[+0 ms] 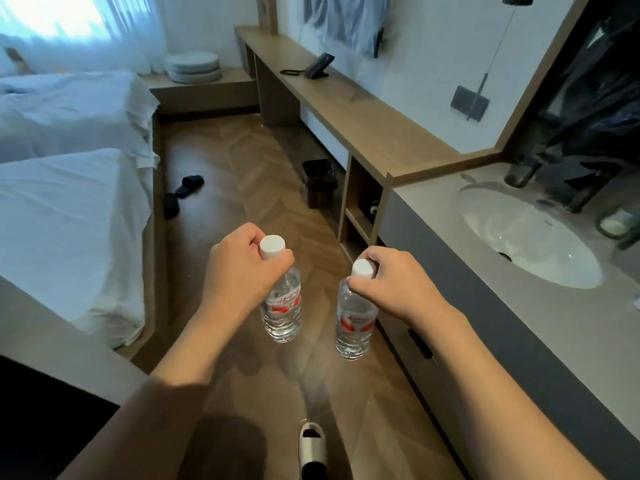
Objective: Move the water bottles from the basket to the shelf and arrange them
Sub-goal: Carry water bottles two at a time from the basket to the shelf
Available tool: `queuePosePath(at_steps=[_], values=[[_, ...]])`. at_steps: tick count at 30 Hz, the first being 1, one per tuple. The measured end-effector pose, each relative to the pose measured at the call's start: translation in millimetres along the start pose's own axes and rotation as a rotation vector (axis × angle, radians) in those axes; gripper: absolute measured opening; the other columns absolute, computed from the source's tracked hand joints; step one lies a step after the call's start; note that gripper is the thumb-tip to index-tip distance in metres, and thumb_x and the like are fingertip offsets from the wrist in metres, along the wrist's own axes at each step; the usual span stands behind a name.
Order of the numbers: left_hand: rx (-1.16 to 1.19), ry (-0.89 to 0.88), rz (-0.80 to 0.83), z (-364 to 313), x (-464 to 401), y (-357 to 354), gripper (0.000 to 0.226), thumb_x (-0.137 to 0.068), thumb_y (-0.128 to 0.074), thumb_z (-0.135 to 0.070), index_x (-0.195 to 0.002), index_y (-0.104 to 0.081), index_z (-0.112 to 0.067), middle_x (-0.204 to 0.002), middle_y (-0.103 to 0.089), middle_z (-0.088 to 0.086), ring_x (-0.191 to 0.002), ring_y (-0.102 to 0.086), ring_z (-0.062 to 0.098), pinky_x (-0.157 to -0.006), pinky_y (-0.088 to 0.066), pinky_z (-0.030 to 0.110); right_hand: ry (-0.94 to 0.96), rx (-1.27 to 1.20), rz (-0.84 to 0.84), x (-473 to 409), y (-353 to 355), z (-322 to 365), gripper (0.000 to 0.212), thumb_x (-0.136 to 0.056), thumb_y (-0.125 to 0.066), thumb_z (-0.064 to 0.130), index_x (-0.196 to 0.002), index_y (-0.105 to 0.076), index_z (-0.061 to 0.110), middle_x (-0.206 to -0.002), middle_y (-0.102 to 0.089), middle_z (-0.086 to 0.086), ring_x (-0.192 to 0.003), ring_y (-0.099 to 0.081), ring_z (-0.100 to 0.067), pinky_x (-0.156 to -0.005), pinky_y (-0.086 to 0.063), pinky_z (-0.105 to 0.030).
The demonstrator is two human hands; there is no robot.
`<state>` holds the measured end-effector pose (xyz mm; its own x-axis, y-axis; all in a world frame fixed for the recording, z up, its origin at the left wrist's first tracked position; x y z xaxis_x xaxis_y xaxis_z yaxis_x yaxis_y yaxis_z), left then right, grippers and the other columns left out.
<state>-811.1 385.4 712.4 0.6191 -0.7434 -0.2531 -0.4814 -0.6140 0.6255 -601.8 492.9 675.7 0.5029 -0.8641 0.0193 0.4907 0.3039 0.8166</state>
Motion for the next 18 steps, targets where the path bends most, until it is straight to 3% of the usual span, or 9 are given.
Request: queuePosePath(at_steps=[5,10,14,18], values=[[0.000,-0.038,-0.022,-4.3,-96.1,-4.1,0.027,-0.075,-0.078,-0.033,-0.073,-0.054,-0.022,-0.065,-0.056,-0.011,-0.059,-0.052,0.006,-0.051,-0.033,0.020,0.038,-0.025,-0.004,-100.7,13.6,16.8,0.020,-0.074,-0.067,0.038,-0.089,-0.063,0.025,-0.085,-0.065,0.008,-0.080,-0.061,-0.011,-0.067,-0.055,-0.034],[0.068,-0.009,-0.145,8.1,-191.5,-10.6,0.027,-0.072,-0.079,-0.029,-0.073,-0.057,-0.013,-0.064,-0.058,-0.001,-0.059,-0.051,0.014,-0.054,-0.042,0.030,0.067,-0.075,-0.026,-196.2,25.0,34.9,0.015,-0.075,-0.067,0.036,-0.087,-0.063,0.027,-0.080,-0.064,0.010,-0.077,-0.061,-0.011,-0.067,-0.056,-0.038],[0.053,-0.028,-0.156,22.9,-265.9,-21.9,0.026,-0.072,-0.078,-0.030,-0.072,-0.058,-0.013,-0.061,-0.057,-0.003,-0.056,-0.050,0.013,-0.052,-0.040,0.028,0.062,-0.088,-0.019,-274.9,18.4,43.2,0.013,-0.075,-0.067,0.034,-0.084,-0.064,0.026,-0.078,-0.064,0.009,-0.076,-0.062,-0.010,-0.069,-0.057,-0.041],[0.055,-0.029,-0.140,43.2,-346.0,-40.4,0.026,-0.073,-0.078,-0.029,-0.072,-0.058,-0.012,-0.060,-0.056,-0.002,-0.054,-0.046,0.009,-0.051,-0.036,0.025,0.065,-0.061,-0.012,-363.4,4.0,51.5,0.012,-0.076,-0.067,0.037,-0.084,-0.063,0.028,-0.077,-0.064,0.010,-0.074,-0.061,-0.008,-0.066,-0.058,-0.035]])
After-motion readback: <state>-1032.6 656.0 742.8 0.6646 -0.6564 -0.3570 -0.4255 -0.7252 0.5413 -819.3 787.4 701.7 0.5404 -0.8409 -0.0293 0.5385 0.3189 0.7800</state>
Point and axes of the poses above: each hand's wrist, its own x-axis away from the middle knuckle, its own y-axis out of the back of the hand, z = x × y, the point moved 10 cm from there along -x, towards the middle knuckle
